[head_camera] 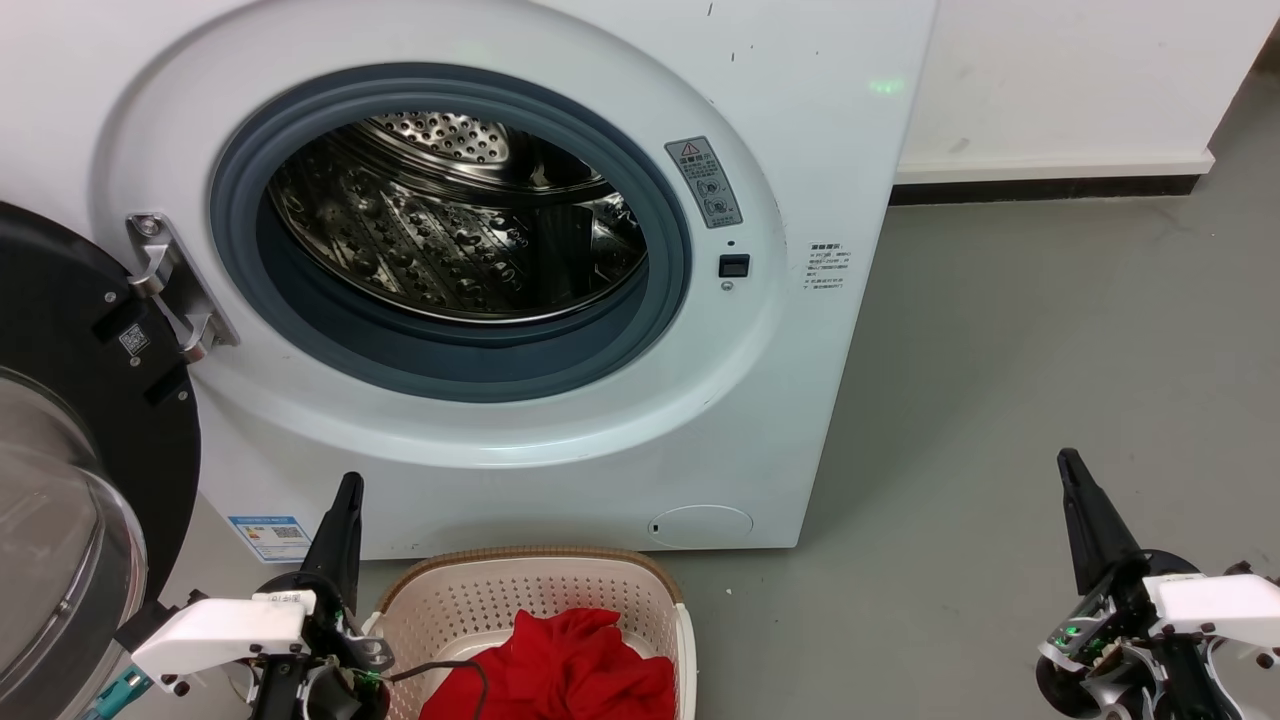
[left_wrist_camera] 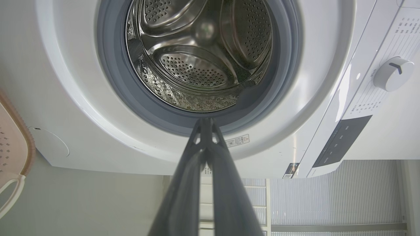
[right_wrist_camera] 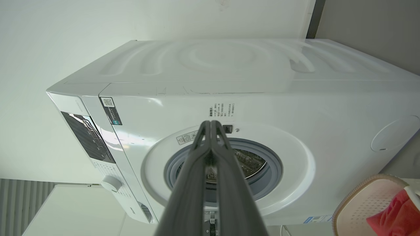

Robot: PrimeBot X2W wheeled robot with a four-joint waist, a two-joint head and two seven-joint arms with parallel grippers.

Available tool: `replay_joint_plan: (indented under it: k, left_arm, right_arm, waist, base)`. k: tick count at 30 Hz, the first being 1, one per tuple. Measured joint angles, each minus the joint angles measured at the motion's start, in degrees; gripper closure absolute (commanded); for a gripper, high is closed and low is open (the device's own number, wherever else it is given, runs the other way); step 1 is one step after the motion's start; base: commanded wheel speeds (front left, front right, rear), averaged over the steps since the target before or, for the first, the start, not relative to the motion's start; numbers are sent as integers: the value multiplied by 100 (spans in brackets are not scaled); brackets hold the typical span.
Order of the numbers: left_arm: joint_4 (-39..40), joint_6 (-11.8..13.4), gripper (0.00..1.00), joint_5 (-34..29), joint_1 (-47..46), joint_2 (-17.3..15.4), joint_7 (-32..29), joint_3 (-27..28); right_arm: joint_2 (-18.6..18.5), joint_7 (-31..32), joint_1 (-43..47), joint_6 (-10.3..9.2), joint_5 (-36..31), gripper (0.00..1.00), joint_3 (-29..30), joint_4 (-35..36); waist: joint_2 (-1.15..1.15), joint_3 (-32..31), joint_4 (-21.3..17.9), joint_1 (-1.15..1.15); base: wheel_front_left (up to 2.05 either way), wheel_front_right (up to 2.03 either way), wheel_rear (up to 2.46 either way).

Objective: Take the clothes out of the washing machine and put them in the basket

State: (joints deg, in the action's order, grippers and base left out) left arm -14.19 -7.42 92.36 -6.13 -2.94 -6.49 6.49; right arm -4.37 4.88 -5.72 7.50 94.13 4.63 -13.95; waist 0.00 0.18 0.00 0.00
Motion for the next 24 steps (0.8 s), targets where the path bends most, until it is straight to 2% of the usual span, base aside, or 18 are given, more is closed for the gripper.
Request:
replay_joint_plan:
  k: [24]
  left_arm:
    - [-1,-7,100,0,0,1,0,0]
  right_arm:
    - [44,30,0,0,-42,100,44,-4]
  waist:
    - [0,0,0,0]
  base:
    - [0,0,0]
